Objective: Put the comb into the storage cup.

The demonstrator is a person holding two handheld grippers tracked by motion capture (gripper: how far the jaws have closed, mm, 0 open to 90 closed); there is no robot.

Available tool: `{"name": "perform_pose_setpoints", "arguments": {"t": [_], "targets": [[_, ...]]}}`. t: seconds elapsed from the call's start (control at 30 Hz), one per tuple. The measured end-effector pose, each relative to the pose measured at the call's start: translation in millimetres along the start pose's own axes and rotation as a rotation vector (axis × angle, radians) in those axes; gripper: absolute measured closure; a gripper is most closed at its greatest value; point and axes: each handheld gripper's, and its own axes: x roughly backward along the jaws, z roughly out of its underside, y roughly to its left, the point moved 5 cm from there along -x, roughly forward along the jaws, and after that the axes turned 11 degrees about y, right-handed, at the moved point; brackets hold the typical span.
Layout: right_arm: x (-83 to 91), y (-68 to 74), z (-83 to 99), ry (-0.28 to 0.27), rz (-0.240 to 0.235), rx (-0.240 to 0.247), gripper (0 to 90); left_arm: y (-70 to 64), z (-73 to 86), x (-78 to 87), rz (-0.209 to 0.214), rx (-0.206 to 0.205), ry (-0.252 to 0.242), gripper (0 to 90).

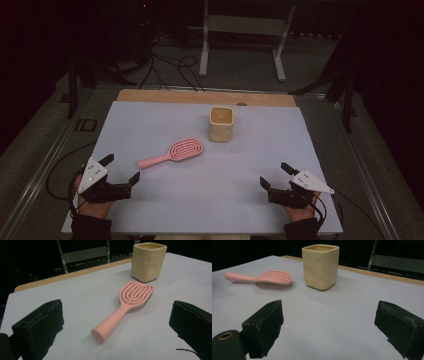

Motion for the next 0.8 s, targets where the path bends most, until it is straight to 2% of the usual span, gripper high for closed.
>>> {"name": "perform_pose_setpoints", "arguments": {"t": [0.3, 0.53, 0.67, 0.8], "targets": [[-1.9, 1.8, 0.4, 0.001, -0.007, -0.002, 8.3, 6.0, -19.0, 10.8, -0.010, -0.030, -0.006, 0.1], [-3.1, 0.2, 0.3, 0.003, -0.007, -0.007, 8.3, 8.1, -27.0, 12.2, -0.002, -0.048, 0.004, 0.1], [-4.5, -0.1, 0.1, 0.008, -0.007, -0.008, 8.3, 9.7, -32.9, 9.7, 0.007, -0.042, -0.004, 0.1], [-5.3, -0.7, 0.3, 0.009, -0.003, -0.005, 8.3, 9.8, -38.8, 2.9, 0.030, -0.042, 0.014, 0.1]]}}
